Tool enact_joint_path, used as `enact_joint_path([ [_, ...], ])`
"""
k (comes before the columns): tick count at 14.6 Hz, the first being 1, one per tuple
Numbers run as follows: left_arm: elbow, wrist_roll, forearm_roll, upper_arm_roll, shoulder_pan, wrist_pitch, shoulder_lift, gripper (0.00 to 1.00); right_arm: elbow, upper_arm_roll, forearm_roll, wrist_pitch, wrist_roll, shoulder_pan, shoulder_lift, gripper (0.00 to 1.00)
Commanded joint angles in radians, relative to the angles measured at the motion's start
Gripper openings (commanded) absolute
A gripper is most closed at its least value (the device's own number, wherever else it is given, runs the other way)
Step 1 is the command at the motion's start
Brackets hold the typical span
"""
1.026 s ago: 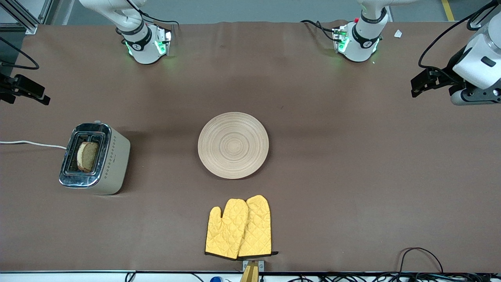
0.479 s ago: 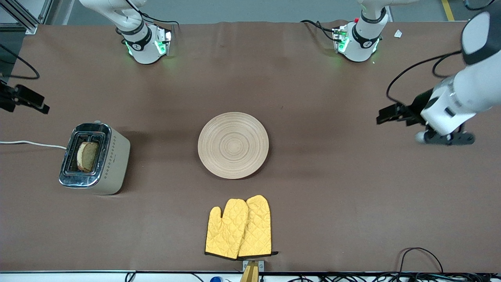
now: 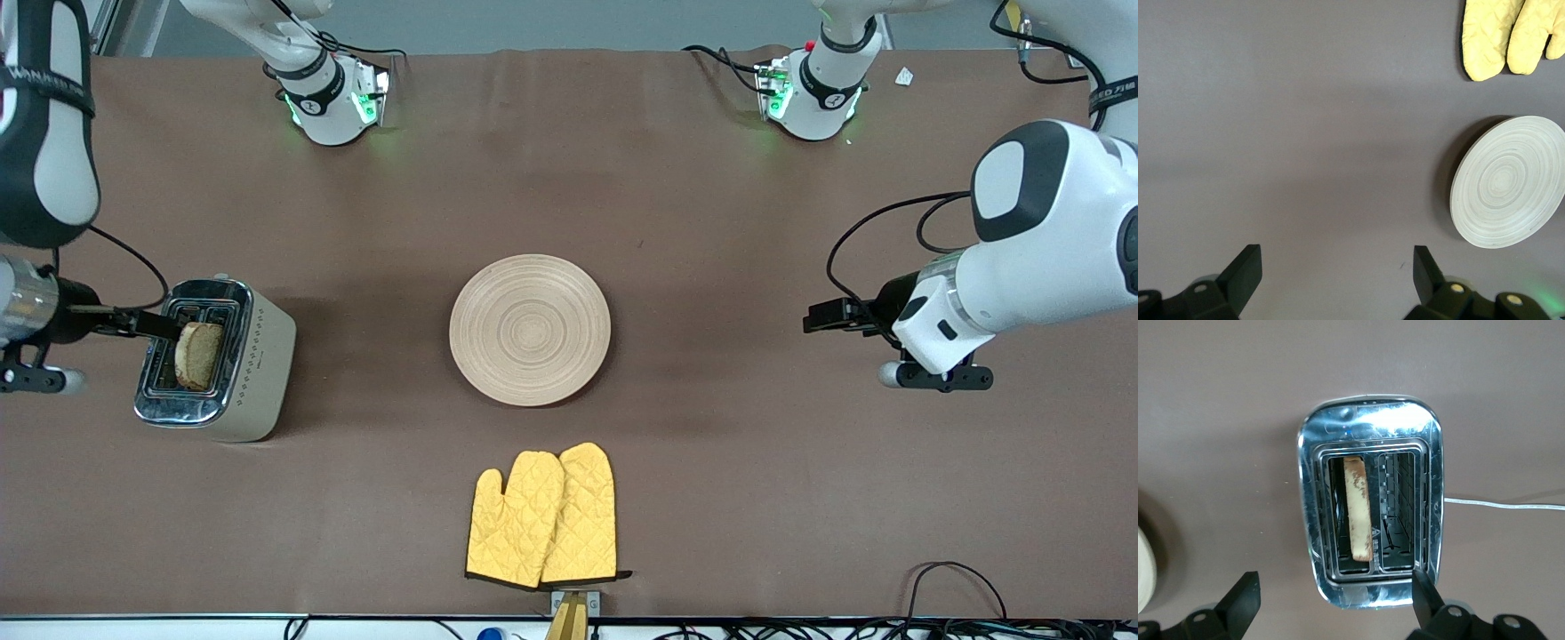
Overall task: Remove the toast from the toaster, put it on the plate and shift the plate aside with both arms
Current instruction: 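Grasp the toast slice in the toaster with the right gripper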
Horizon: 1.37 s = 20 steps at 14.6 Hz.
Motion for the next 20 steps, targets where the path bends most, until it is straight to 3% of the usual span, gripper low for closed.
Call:
enact_joint_path([
  [1,0.009,0.010,-0.059,-0.010,0.005,0.035,0.035,1.00,0.009,0.015,0.002,-0.005,0.007,-0.025,0.033,1.00],
  [8,0.007,0.142,-0.232,-0.010,0.015,0.183,0.157,1.00,-0.075,0.015,0.002,0.114,0.006,-0.025,0.097,0.99],
  [9,0.009,0.155,-0.263,-0.010,0.017,0.192,0.175,1.00,-0.090,0.015,0.002,0.128,0.006,-0.027,0.099,0.94],
  [13,0.009,0.218,-0.329,-0.010,0.018,0.218,0.221,1.00,-0.091,0.015,0.000,0.131,-0.050,-0.044,0.118,0.45],
  [15,0.009,0.257,-0.376,-0.010,0.020,0.218,0.241,0.99,-0.089,0.015,0.000,0.127,-0.051,-0.044,0.120,0.28],
  [17,0.009,0.297,-0.425,-0.010,0.018,0.221,0.259,0.97,-0.083,0.015,0.000,0.120,-0.051,-0.042,0.119,0.17],
  [20,0.007,0.353,-0.473,-0.010,0.017,0.241,0.278,0.91,-0.063,0.015,-0.007,0.114,-0.057,-0.033,0.096,0.10],
])
